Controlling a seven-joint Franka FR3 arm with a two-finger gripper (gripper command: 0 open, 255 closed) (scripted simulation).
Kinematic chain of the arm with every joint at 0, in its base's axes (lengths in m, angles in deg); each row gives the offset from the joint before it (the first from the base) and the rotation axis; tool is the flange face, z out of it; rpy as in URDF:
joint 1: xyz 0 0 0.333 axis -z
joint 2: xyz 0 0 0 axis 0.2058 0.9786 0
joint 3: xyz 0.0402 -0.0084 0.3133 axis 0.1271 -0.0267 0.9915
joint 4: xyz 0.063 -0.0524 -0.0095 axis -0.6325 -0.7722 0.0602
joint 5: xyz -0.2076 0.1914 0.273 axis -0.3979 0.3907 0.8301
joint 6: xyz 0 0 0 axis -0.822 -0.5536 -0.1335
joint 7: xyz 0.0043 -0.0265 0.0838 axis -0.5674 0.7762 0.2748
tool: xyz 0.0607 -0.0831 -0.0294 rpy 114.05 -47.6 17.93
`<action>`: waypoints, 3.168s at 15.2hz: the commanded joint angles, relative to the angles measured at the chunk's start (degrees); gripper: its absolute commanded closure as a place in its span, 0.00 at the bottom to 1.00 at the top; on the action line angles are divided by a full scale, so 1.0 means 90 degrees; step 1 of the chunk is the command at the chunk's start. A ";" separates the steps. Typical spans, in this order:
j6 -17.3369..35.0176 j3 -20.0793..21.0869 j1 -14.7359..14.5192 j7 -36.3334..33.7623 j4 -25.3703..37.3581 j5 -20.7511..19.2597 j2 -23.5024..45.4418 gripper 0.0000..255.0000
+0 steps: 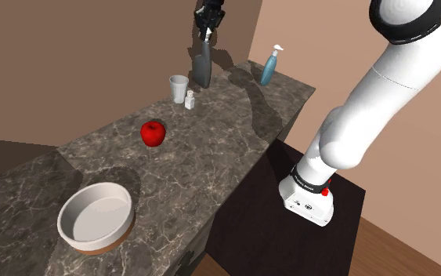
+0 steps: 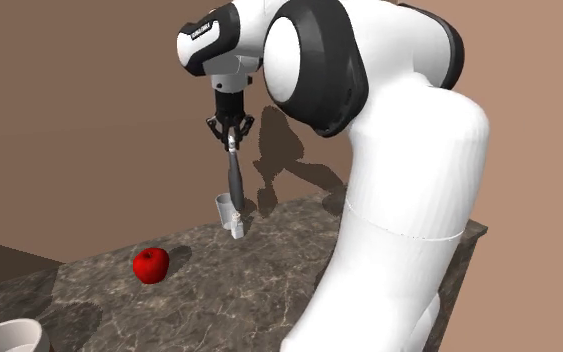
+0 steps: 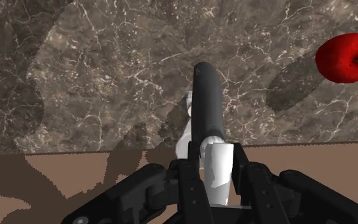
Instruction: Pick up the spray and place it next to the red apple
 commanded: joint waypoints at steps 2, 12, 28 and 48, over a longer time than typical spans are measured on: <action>-0.0022 0.0250 -0.0205 -0.0477 -0.0063 -0.0063 -0.0074 1.00; -0.0166 0.1052 -0.0892 -0.1990 0.0360 -0.0205 0.0277 1.00; -0.0997 0.2023 -0.2187 -0.4195 0.2932 -0.0726 0.2219 1.00; -0.0135 0.2158 -0.2623 -0.4891 0.2726 -0.0965 0.2961 1.00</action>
